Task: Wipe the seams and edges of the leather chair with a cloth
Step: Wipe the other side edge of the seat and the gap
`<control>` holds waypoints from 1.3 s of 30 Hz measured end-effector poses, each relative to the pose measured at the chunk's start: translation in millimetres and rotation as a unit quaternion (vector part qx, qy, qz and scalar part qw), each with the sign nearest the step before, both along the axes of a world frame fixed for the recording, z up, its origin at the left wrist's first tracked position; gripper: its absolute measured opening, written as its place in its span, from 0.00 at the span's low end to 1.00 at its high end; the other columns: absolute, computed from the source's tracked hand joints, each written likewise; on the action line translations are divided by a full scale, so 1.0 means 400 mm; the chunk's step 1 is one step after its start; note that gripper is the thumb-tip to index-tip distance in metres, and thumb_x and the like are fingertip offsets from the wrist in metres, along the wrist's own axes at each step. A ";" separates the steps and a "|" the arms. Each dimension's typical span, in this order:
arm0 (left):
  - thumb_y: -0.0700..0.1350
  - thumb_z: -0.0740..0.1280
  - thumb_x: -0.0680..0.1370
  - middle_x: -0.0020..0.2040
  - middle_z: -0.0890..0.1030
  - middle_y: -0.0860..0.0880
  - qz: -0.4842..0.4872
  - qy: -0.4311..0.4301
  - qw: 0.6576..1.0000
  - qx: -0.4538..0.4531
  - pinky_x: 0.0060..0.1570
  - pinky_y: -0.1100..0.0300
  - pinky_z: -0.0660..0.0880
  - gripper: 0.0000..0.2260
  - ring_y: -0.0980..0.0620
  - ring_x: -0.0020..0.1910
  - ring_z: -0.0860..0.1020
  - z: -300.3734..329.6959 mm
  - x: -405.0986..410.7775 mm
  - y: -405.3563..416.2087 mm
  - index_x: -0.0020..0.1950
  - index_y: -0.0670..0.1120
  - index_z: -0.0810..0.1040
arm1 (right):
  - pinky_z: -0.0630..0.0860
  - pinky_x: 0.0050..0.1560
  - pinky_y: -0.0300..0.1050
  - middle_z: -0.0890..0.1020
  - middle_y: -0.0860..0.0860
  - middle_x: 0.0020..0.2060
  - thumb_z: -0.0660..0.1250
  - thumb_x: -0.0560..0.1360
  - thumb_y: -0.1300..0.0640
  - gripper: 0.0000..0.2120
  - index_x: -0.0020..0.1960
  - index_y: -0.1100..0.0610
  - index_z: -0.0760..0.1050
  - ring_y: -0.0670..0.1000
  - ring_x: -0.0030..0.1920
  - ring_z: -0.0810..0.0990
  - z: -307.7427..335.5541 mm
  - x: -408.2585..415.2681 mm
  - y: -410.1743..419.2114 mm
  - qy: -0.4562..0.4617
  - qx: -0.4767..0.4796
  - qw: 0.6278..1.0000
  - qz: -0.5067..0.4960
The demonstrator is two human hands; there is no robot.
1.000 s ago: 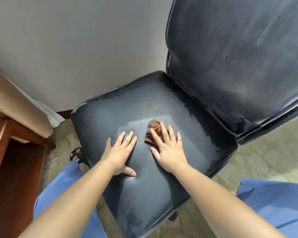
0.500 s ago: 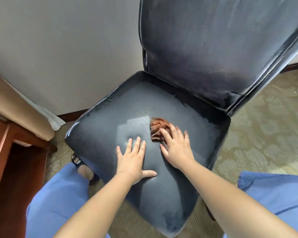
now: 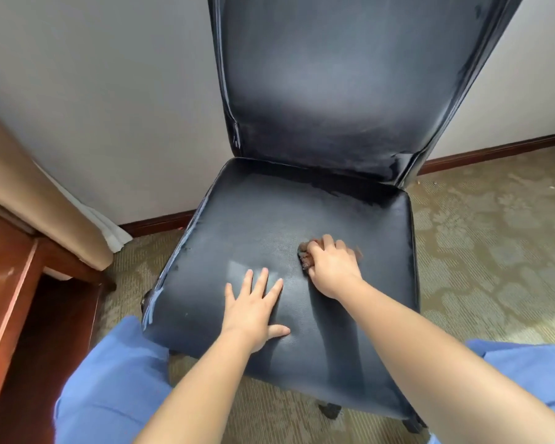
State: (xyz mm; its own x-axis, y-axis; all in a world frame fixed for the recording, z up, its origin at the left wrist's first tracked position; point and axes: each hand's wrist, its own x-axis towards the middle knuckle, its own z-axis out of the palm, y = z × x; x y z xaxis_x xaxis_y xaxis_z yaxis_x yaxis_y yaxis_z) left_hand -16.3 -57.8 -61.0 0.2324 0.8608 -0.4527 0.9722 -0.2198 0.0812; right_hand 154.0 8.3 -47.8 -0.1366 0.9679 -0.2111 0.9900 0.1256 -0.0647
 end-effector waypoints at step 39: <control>0.44 0.83 0.60 0.58 0.81 0.42 0.742 -0.511 0.433 -0.013 0.49 0.57 0.76 0.34 0.45 0.55 0.79 -0.164 -0.328 -0.168 0.63 0.39 0.75 | 0.62 0.66 0.53 0.68 0.53 0.66 0.61 0.75 0.48 0.24 0.70 0.50 0.67 0.57 0.64 0.65 -0.087 -0.409 -0.126 0.136 0.052 0.960 0.237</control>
